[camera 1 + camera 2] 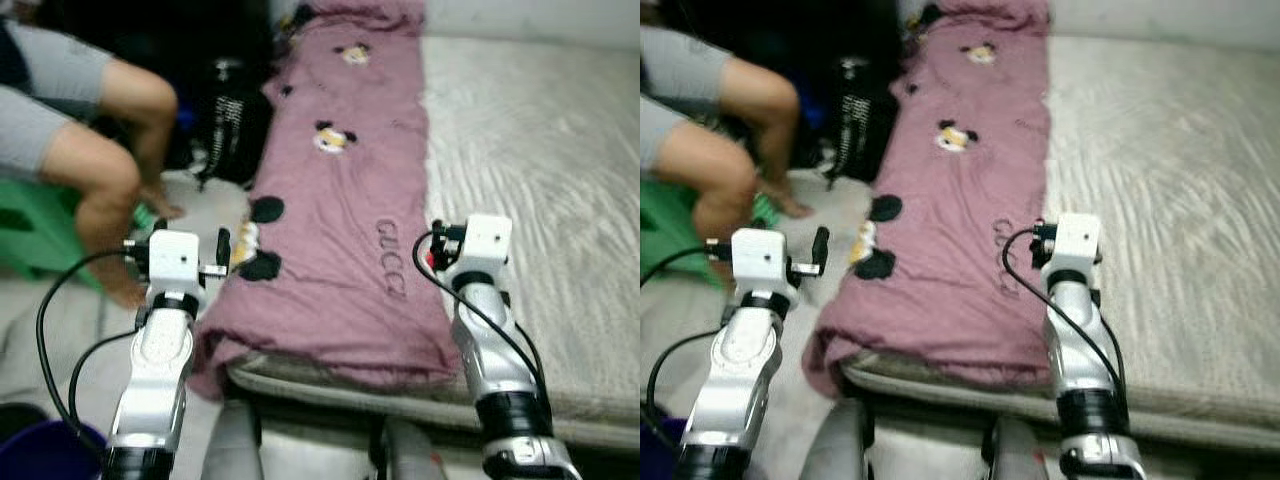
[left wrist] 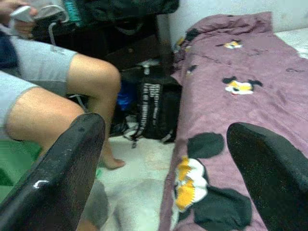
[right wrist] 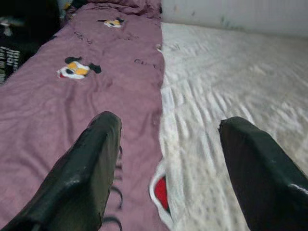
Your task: Clean up the room
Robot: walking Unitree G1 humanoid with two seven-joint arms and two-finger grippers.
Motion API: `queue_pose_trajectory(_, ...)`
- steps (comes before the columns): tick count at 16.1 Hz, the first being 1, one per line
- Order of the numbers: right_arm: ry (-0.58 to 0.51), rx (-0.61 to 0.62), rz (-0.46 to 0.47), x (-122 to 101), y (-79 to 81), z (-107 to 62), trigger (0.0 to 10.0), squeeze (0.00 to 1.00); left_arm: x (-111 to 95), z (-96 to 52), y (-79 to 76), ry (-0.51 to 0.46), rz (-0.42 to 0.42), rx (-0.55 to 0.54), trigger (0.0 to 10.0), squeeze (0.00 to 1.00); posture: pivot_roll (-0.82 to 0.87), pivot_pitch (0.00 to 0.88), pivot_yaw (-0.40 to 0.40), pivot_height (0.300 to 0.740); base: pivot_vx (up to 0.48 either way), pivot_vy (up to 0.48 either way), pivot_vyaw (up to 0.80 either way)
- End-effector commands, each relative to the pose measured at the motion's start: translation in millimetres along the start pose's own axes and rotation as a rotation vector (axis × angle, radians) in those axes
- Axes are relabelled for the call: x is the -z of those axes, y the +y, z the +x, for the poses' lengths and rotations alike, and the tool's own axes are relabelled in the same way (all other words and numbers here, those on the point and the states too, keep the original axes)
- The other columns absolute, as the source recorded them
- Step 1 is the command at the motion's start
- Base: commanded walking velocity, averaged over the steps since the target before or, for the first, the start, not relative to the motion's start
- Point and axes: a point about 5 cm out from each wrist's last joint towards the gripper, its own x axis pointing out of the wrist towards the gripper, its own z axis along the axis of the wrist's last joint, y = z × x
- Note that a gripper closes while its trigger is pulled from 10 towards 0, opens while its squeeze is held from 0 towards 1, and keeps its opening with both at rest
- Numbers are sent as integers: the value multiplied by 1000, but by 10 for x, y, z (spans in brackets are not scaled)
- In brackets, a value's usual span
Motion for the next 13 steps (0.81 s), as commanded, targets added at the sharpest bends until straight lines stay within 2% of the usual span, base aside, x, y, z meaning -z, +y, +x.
queue_pose_trajectory(1,0,-29,-1,14,43,-38,10000,0,8,-17,19,10,6,-5,10000,0,86,0,5,695,0,0,0)
queue_pose_trajectory(7,21,6,-7,68,-15,-48,10000,0,12,-18,12,14,3,5,10000,0,90,0,7,740,0,0,0)
queue_pose_trajectory(9,21,7,-10,70,-15,-45,10000,0,12,-12,6,14,4,7,10000,0,91,0,5,740,0,0,0)
queue_pose_trajectory(11,25,11,-15,76,-17,-34,10000,0,19,-2,-4,21,46,-4,10000,0,92,0,3,740,0,0,0)
queue_pose_trajectory(13,27,12,-18,78,-17,-29,10000,0,25,5,-10,24,37,-1,10000,0,93,0,0,740,0,0,0)
